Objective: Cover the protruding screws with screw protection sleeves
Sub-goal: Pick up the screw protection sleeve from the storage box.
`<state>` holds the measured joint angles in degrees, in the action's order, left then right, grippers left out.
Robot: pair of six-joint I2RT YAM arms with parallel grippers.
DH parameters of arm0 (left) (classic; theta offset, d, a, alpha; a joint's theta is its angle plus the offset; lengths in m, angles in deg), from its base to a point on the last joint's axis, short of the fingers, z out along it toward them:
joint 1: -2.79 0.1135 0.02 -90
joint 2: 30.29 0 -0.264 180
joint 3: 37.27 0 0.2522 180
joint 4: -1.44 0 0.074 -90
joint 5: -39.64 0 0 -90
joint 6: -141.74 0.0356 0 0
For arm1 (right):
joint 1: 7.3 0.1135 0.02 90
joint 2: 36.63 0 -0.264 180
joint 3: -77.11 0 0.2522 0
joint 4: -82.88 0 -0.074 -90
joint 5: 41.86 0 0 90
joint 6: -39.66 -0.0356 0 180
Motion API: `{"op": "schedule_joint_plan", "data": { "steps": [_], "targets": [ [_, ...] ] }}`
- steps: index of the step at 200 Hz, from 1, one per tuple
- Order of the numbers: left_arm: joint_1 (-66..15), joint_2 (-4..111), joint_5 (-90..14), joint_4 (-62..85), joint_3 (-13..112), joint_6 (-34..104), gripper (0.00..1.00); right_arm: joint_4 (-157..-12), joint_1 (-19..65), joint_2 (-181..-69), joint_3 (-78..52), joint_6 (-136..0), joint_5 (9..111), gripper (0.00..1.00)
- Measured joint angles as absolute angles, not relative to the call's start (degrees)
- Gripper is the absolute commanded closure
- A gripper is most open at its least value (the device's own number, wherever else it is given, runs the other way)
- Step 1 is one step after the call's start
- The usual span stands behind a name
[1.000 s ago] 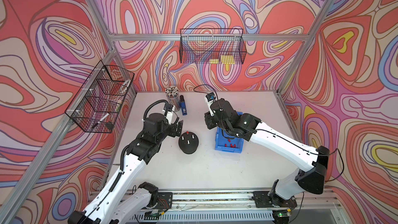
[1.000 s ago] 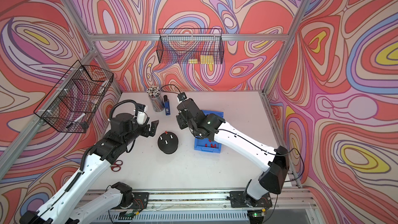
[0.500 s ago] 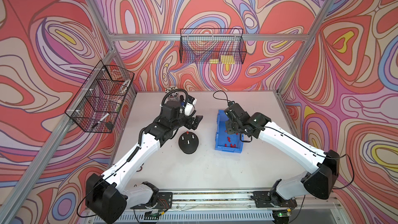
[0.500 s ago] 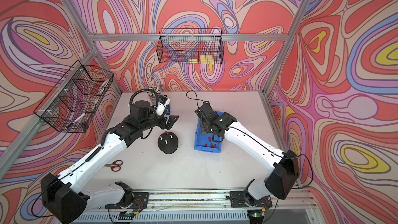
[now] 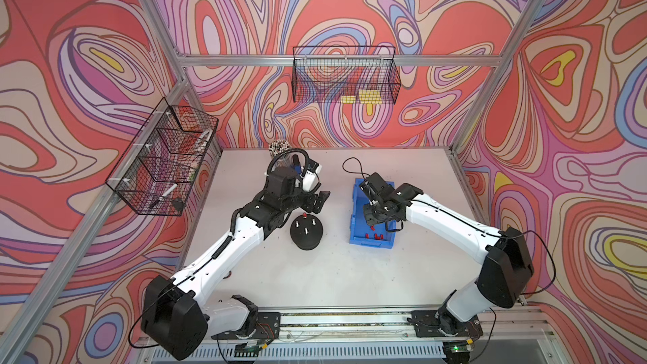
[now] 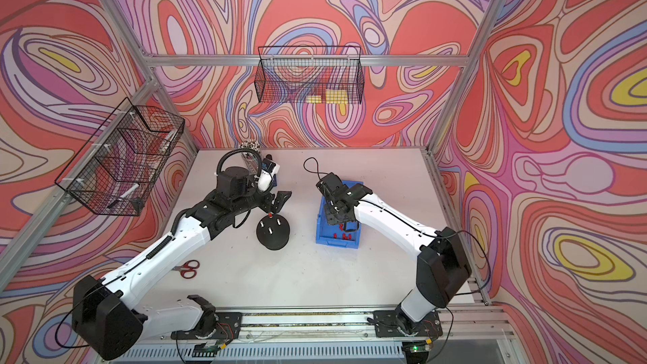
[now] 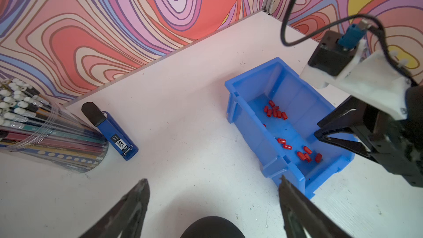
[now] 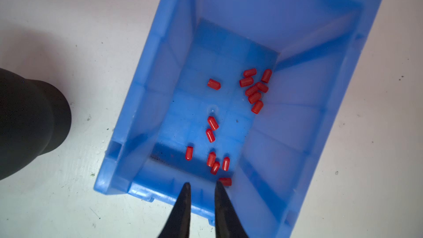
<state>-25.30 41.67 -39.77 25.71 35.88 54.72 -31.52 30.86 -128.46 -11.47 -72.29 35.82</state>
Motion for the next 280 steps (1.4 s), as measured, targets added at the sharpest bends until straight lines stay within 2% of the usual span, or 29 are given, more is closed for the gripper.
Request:
{"op": "schedule_joint_plan", "data": {
  "steps": [54, 144, 280],
  "targets": [
    [-25.3, 41.59, -41.67, 25.77, 35.88, 54.72, 0.12, -37.23, 28.67, -130.87, -5.97, -71.92, 37.61, 0.8],
    [-25.3, 41.59, -42.94, 26.12, 35.91, 54.72, 0.12, -43.5, 27.71, -141.27, -6.08, -70.3, 38.53, 0.81],
    [-25.3, 41.59, -42.96, 26.12, 35.88, 54.72, 0.12, -45.36, 27.6, -143.85, -8.11, -68.55, 35.49, 0.82]
  ]
}}
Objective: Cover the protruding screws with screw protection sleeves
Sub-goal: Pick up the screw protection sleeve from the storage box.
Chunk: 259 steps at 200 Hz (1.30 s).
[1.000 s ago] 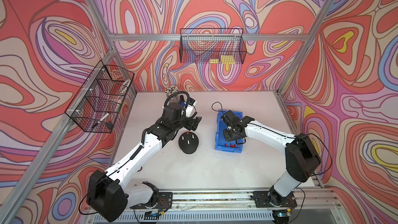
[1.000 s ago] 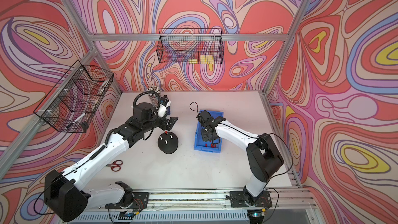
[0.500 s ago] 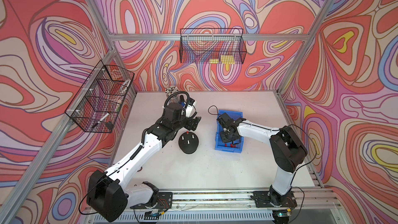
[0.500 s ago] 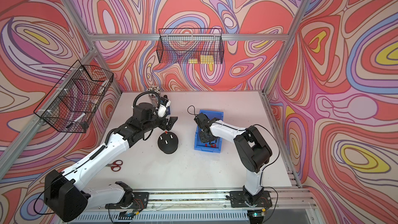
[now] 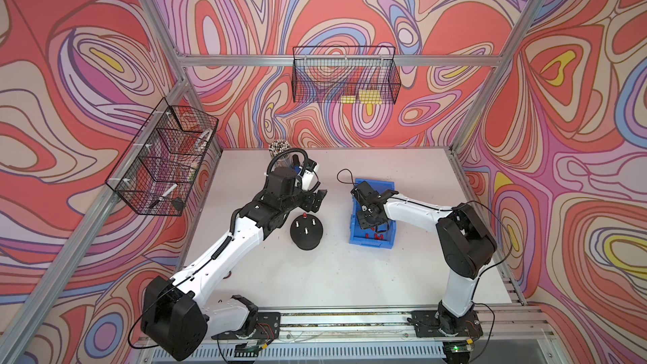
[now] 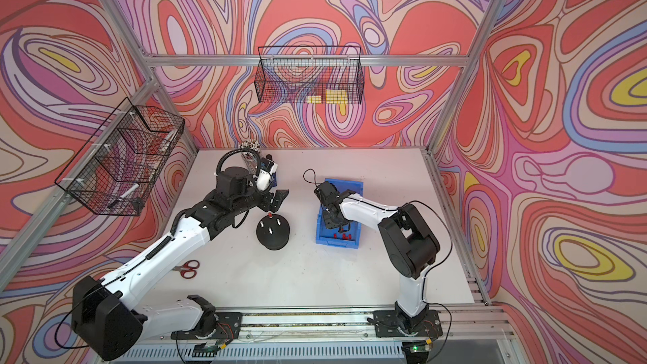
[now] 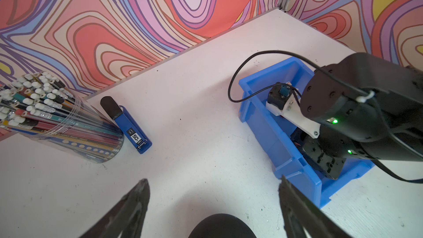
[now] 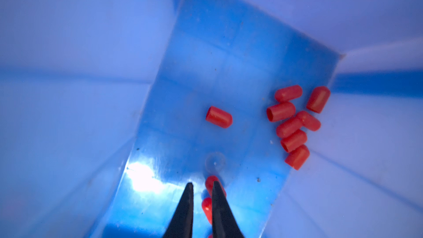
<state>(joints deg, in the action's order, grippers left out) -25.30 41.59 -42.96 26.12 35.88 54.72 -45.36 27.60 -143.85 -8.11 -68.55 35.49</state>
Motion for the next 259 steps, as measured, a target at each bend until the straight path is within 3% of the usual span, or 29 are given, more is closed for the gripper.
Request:
{"op": "schedule_joint_plan", "data": {
  "steps": [259],
  "targets": [
    [-25.3, 42.5, -42.96, 26.17, 35.91, 54.52, 0.13, -45.38, 26.79, -145.84, -8.74, -66.89, 33.96, 0.85]
  ]
}}
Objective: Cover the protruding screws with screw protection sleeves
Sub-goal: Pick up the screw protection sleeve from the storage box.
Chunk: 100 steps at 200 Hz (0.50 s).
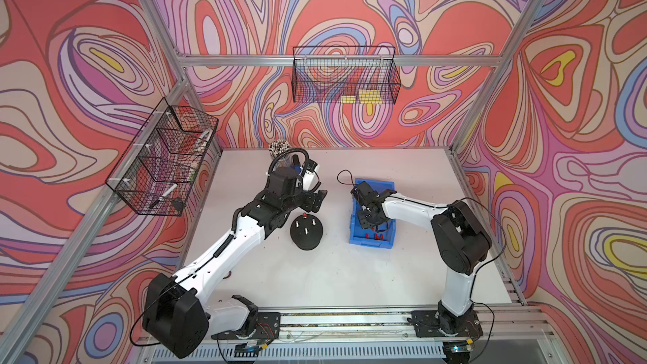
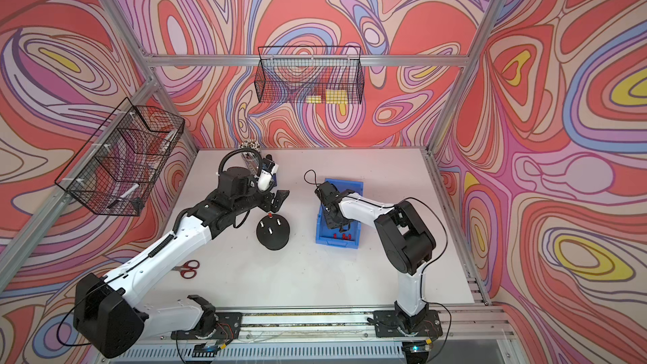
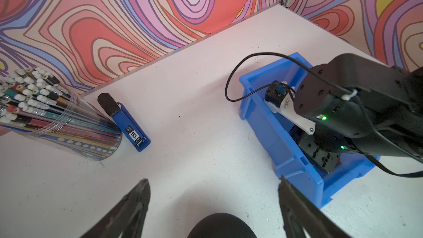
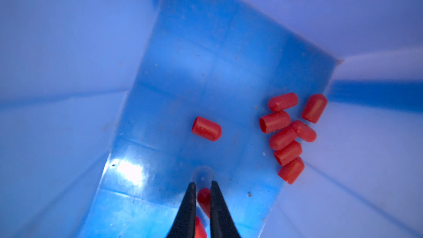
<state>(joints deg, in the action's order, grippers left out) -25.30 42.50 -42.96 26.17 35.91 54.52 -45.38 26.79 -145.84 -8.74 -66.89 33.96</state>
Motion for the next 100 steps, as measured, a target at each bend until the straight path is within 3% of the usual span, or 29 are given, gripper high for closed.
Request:
{"op": "schedule_joint_plan", "data": {
  "steps": [100],
  "targets": [
    [-25.3, 42.5, -42.96, 26.17, 35.91, 54.52, 0.13, -45.12, 26.79, -145.97, -8.76, -66.43, 33.92, 0.89]
  ]
}}
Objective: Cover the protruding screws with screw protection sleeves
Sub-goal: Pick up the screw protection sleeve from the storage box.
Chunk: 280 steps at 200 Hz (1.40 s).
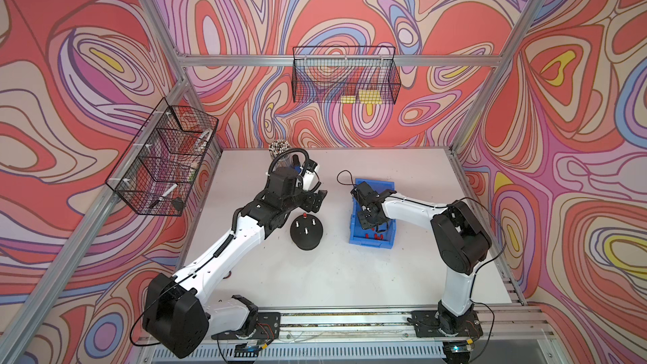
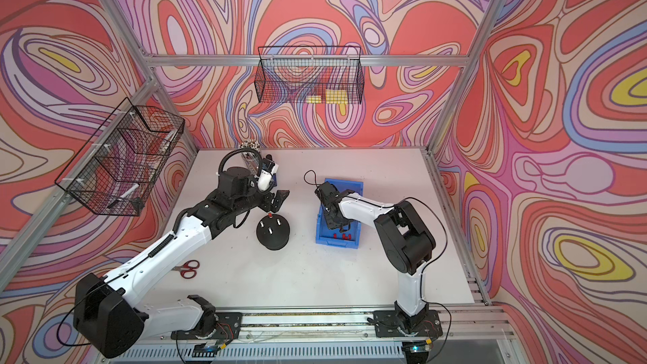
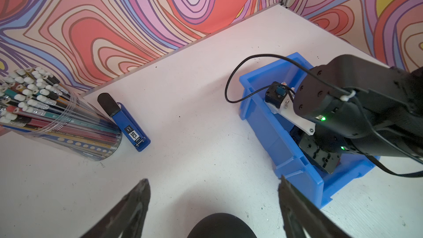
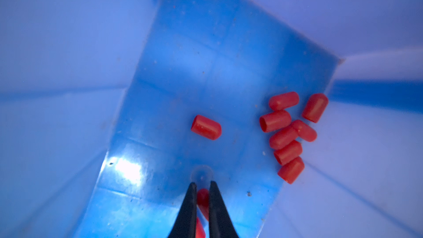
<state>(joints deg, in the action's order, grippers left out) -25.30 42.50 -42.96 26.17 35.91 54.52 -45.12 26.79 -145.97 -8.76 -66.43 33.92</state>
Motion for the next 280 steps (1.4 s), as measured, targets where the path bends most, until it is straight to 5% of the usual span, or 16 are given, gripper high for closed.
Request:
{"op": "schedule_joint_plan", "data": {
  "steps": [58, 115, 188, 280],
  "targets": [
    [-25.3, 42.5, -43.05, 26.17, 35.91, 54.5, 0.13, -45.07, 26.79, -146.06, -8.76, -66.19, 33.72, 1.0],
    [-25.3, 42.5, -43.33, 26.17, 35.91, 54.46, 0.13, -45.49, 26.79, -144.72, -8.57, -66.28, 33.72, 1.0],
    [-25.3, 42.48, -41.3, 25.18, 35.88, 52.25, 0.16, -53.27, 26.77, -125.4, -3.41, -68.29, 41.96, 1.0],
    [-25.3, 39.95, -8.53, -3.71, 35.25, 36.75, 0.23, -79.69, 26.75, -97.03, 2.54, -75.35, 69.39, 1.0]
  ]
}}
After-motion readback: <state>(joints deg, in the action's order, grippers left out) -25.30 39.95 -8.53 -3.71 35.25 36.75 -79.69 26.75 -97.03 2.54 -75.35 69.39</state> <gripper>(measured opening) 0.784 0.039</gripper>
